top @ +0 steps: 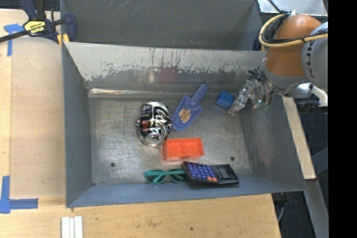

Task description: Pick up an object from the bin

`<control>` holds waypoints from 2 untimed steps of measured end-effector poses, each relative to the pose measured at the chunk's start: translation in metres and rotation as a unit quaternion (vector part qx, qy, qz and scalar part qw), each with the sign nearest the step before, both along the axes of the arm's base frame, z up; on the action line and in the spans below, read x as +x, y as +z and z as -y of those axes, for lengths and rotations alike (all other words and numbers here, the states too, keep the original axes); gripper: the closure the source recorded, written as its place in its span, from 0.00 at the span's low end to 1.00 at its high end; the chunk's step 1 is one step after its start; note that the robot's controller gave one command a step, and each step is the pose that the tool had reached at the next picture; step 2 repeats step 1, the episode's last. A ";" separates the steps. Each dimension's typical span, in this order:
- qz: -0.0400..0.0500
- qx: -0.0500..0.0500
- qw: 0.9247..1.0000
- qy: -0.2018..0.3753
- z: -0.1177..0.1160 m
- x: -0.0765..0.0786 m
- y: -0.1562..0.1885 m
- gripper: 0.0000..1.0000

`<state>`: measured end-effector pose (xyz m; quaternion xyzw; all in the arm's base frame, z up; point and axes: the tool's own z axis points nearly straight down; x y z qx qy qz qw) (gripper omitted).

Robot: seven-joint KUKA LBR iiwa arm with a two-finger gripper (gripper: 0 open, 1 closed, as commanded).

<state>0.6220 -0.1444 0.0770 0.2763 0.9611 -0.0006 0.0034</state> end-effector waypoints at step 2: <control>-0.005 0.002 1.000 0.000 0.000 -0.002 0.019 1.00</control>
Offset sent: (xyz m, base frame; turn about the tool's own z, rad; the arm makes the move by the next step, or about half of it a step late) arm 0.0000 0.0000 0.0131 0.0000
